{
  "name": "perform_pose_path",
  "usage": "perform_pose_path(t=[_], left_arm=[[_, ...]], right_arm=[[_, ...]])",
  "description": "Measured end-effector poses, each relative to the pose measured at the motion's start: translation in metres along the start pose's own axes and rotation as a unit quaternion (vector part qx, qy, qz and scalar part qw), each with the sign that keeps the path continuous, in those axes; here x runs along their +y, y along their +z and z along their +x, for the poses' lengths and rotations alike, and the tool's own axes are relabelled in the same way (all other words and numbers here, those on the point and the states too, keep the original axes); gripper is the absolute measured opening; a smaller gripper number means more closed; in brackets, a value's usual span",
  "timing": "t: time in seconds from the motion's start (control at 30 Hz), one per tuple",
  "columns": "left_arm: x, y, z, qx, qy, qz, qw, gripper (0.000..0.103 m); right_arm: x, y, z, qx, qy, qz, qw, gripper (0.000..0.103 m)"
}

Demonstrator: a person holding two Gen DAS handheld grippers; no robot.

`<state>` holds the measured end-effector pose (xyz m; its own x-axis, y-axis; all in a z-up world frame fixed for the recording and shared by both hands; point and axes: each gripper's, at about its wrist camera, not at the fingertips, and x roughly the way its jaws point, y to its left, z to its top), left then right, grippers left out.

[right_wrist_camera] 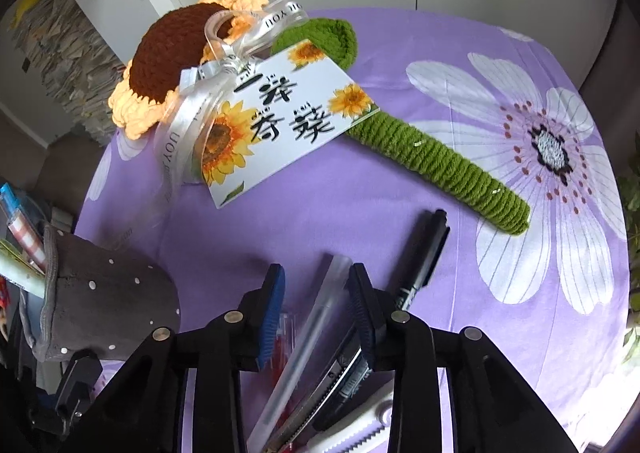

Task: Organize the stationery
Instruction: 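Grasp the white pen with the right gripper, then lift the white pen and insert it into the held cup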

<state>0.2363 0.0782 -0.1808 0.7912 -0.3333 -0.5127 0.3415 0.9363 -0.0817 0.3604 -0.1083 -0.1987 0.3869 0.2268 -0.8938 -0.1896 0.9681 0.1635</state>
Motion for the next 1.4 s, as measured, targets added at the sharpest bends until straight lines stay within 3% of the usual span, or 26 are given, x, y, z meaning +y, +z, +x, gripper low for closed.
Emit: perform_pose_path(t=[0.1,0.13,0.17,0.27,0.7,0.9,1.13,1.4], left_arm=[[0.0,0.0,0.0,0.0,0.0,0.0,1.0,0.068],[0.0,0.0,0.0,0.0,0.0,0.0,1.0,0.068],[0.0,0.0,0.0,0.0,0.0,0.0,1.0,0.068],[-0.001,0.0,0.0,0.0,0.0,0.0,1.0,0.068],[0.0,0.0,0.0,0.0,0.0,0.0,1.0,0.068],[-0.001,0.0,0.0,0.0,0.0,0.0,1.0,0.068],[-0.001,0.0,0.0,0.0,0.0,0.0,1.0,0.068],[0.0,0.0,0.0,0.0,0.0,0.0,1.0,0.068]], right_arm=[[0.007,0.0,0.002,-0.007,-0.012,-0.015,1.0,0.033],[0.009,0.0,0.003,-0.008,-0.016,-0.021,1.0,0.029],[0.011,0.0,0.004,-0.01,-0.022,-0.026,0.999,0.015],[0.011,-0.001,0.003,-0.011,-0.004,-0.022,1.0,0.011],[0.028,-0.023,-0.092,-0.123,0.038,-0.049,0.991,0.011],[0.043,-0.032,-0.143,-0.187,0.069,-0.064,0.978,0.011],[0.069,-0.028,-0.196,-0.274,0.118,-0.082,0.951,0.011],[0.095,-0.02,-0.195,-0.309,0.134,-0.108,0.935,0.011]])
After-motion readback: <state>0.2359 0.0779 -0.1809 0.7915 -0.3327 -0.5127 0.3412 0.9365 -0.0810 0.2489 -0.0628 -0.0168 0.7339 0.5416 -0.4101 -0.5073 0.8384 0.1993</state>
